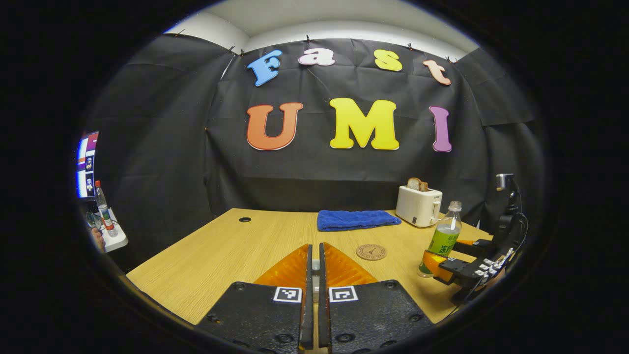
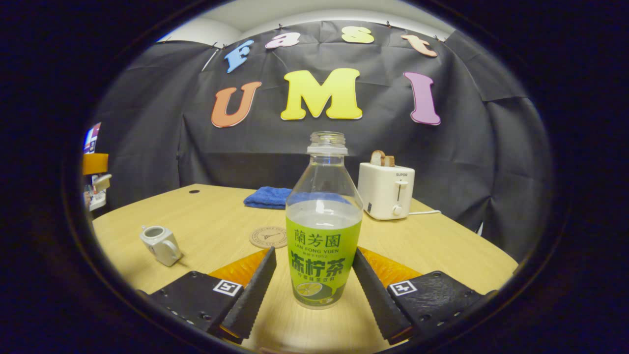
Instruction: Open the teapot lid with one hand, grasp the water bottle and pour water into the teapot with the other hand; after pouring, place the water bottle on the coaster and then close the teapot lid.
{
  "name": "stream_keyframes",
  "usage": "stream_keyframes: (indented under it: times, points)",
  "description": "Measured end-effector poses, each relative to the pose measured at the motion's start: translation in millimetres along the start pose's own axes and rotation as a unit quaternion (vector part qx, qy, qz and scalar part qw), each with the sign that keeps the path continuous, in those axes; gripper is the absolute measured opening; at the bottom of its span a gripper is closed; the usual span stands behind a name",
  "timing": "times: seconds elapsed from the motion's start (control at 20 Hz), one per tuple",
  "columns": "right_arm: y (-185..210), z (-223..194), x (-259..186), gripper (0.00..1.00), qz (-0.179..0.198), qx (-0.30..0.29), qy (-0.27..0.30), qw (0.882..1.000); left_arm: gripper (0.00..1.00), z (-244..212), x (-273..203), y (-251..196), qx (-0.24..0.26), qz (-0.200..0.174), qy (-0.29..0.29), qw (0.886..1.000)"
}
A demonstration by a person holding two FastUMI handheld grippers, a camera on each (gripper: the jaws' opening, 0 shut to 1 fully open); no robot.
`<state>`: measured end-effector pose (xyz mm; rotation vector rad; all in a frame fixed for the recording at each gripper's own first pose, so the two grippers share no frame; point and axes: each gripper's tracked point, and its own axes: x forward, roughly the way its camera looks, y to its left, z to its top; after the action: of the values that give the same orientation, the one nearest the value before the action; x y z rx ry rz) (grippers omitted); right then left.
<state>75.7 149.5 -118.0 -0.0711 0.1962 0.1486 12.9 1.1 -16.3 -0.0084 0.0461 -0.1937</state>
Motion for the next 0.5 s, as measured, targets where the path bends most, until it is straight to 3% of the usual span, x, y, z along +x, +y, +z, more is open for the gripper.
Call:
stream_keyframes:
  times: [0.05,0.15,0.35,0.5]
  points:
    - [-2,-1,1,0.91,-0.007,-0.005,0.001,1.000,0.06,4,-3,0,-0.001,-0.001,-0.004,1.000]
    - [-6,0,-1,0.77,-0.013,-0.011,0.007,1.000,0.06,7,-8,3,0.002,-0.006,-0.005,1.000]
    - [3,4,-8,0.75,0.012,-0.040,0.020,0.999,0.06,20,-22,21,-0.011,-0.003,-0.015,1.000]
    - [15,13,-17,0.72,0.027,-0.109,0.011,0.994,0.06,22,-27,28,-0.032,-0.007,-0.017,0.999]
